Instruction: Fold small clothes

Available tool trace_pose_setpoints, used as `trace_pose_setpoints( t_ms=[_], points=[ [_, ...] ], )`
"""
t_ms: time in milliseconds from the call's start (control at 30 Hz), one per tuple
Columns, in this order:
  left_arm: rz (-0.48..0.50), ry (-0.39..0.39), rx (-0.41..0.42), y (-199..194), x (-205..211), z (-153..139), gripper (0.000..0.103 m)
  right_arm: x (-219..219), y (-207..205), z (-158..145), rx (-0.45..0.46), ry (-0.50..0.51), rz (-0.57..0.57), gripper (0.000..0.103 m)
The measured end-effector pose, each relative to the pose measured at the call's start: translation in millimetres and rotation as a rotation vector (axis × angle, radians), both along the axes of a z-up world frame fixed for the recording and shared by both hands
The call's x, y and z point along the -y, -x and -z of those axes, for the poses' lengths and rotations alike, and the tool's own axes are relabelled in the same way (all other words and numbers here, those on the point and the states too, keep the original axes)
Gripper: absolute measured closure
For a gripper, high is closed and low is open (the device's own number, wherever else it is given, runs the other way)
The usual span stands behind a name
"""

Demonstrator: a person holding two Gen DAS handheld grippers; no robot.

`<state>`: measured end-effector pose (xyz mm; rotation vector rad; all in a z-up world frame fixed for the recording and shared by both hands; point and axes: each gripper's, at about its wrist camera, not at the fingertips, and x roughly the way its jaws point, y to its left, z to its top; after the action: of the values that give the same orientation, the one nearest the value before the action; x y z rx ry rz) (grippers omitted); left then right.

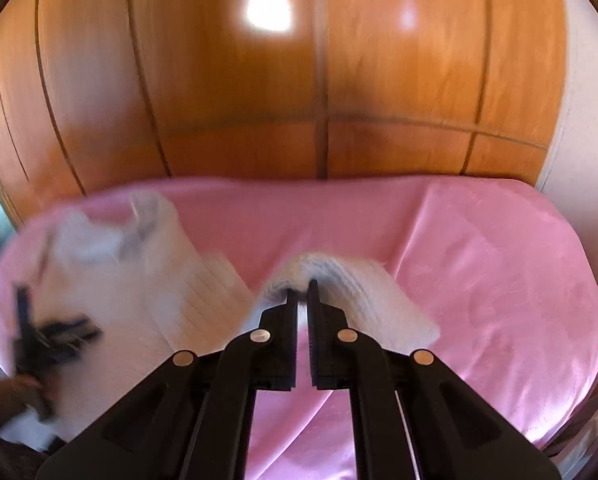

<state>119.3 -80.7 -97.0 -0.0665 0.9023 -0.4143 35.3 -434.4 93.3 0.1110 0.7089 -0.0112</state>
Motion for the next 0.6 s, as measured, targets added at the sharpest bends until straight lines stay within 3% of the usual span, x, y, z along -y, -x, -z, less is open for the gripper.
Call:
trace_pose_setpoints(
  t_ms=[100, 333, 600],
  points=[
    [-0.003, 0.003, -0.002, 0.5, -0.9, 0.0, 0.045, 35.2, -15.5, -1.1, -0.002, -0.015, 0.117, 0.1],
    [0.001, 0.004, -0.007, -5.9, 0.9, -1.5, 0.045, 146.6, -112.5, 75.6, -0.171, -0.013, 0.468, 0.1],
    [0.001, -0.017, 0.001, -4.6, 7.5, -0.7, 0.039, 190.4, -187.3, 129.4, -0.285, 0.009, 0.594, 0.103]
  ],
)
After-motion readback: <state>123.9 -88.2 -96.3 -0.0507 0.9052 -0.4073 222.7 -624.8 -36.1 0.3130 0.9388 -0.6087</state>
